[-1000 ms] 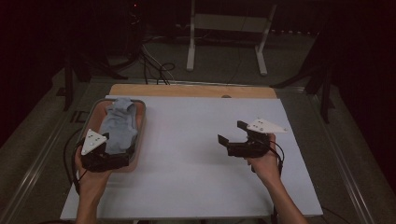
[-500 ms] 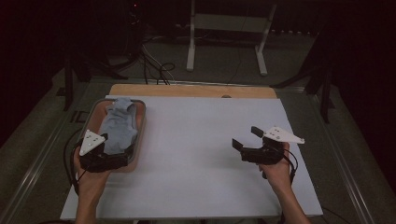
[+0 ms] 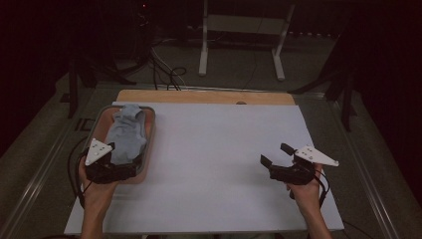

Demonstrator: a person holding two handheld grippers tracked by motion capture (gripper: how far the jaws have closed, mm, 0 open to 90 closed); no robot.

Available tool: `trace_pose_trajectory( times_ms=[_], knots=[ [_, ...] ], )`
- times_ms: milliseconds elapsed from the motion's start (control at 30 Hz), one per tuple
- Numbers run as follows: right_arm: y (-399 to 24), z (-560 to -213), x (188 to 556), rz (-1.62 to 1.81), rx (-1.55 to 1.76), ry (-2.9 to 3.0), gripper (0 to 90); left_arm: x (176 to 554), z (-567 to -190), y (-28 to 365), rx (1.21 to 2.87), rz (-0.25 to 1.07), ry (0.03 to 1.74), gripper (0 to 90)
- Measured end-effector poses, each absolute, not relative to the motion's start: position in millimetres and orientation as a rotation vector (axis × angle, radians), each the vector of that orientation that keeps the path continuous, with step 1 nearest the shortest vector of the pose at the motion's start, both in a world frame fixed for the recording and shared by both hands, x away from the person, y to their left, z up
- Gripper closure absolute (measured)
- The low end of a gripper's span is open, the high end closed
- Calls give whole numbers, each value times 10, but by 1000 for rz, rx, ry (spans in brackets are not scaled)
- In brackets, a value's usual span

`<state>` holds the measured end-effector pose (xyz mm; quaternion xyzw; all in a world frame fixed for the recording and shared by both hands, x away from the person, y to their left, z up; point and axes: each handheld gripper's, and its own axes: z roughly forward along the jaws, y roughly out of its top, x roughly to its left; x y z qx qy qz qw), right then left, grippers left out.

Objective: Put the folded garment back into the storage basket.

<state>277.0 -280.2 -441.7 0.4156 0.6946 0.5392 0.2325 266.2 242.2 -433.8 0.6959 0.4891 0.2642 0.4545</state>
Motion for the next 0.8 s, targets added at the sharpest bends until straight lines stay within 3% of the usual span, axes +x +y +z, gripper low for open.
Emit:
trace_pose_trajectory(
  times_ms=[800],
  knots=[
    [-3119, -4586, 2631, 1459, 1207, 1842, 81, 2634, -4325, 2418, 1688, 683, 1153, 3]
  ],
)
